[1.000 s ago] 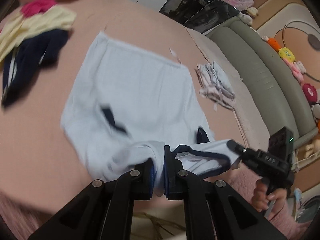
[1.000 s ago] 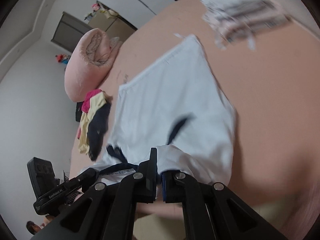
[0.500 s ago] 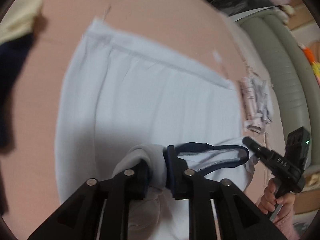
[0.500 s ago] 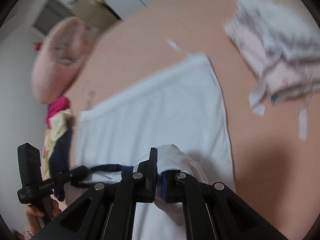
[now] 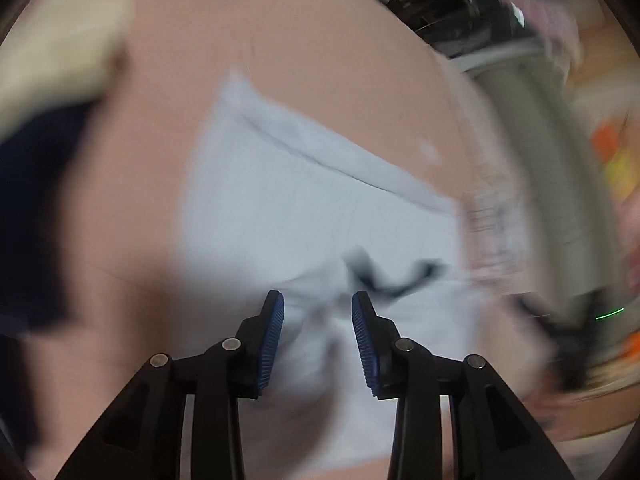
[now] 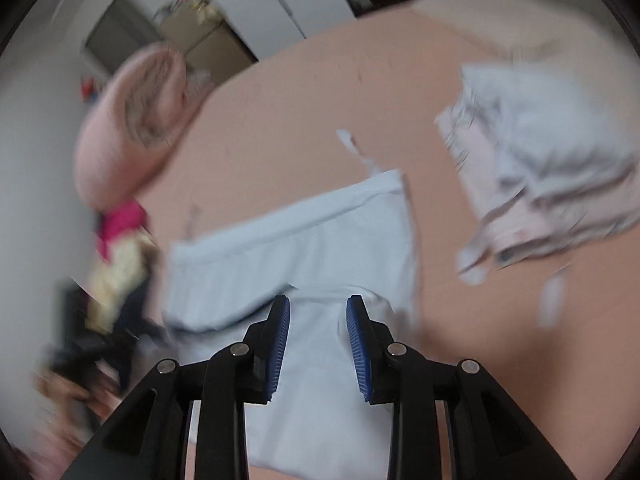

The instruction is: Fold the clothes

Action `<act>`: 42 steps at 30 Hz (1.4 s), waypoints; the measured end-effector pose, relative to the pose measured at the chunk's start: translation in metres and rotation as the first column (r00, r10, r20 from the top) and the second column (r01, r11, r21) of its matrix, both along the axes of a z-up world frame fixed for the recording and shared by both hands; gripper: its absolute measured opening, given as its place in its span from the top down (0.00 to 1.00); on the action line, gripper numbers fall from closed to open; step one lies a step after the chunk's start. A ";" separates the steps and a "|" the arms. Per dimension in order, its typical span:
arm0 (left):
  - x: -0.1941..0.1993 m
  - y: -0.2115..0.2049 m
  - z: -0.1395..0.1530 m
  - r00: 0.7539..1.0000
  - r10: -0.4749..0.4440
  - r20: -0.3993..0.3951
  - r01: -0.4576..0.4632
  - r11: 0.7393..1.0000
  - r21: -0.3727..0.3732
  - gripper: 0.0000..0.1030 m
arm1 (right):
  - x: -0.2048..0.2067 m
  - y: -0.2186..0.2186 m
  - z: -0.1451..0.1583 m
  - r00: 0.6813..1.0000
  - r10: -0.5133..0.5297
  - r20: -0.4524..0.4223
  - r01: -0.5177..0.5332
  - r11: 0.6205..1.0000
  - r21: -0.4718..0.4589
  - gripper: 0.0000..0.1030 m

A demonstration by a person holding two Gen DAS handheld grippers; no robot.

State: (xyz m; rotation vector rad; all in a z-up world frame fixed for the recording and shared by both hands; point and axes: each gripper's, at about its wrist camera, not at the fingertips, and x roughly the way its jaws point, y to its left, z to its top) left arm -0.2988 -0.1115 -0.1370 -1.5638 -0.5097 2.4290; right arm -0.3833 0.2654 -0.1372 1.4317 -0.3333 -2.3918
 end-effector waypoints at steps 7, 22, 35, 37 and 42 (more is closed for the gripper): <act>0.039 0.055 -0.019 0.949 -0.314 0.040 0.305 0.876 -0.375 0.68 | 0.058 -0.024 -0.051 0.980 0.195 0.036 -0.196 0.919 0.343 0.72; 0.093 -0.008 -0.048 0.995 0.081 0.051 -0.082 0.996 0.033 0.45 | 0.100 0.100 -0.065 0.985 -0.172 0.004 0.171 0.983 0.065 0.56; 0.092 0.012 -0.026 0.999 -0.028 0.015 0.028 0.999 0.022 0.75 | 0.091 0.076 -0.072 0.998 -0.031 0.062 0.035 0.996 -0.077 0.85; 0.099 0.012 -0.017 0.999 -0.048 0.024 0.047 0.998 0.042 0.75 | 0.098 0.079 -0.059 0.998 -0.024 0.055 0.028 0.997 -0.077 0.86; 0.111 0.023 -0.016 0.989 -0.102 0.106 0.108 0.992 -0.058 0.62 | 0.124 0.092 -0.041 0.996 -0.022 0.082 0.028 0.996 -0.081 0.86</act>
